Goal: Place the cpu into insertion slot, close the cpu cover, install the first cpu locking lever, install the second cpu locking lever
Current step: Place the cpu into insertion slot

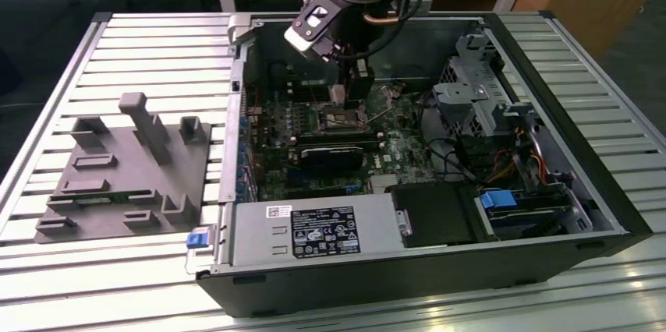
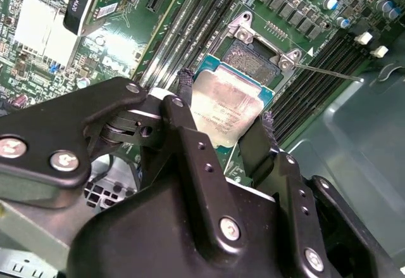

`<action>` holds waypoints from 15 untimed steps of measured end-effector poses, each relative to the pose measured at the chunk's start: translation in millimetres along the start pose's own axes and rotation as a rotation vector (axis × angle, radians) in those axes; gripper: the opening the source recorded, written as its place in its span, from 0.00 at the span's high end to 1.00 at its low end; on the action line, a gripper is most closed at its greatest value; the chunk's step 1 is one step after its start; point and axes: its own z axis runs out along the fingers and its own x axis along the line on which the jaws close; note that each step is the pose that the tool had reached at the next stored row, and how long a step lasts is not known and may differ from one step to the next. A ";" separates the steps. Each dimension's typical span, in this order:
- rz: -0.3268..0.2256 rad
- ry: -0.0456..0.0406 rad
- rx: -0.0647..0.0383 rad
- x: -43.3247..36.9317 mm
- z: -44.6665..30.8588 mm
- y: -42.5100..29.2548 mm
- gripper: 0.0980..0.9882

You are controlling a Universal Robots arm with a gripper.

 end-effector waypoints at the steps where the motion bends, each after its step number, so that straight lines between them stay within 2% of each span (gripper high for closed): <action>1: 0.000 -0.0002 0.000 0.2 0.5 0.0 0.50; 15: 0.003 -0.0003 0.000 8.1 15.6 0.3 0.50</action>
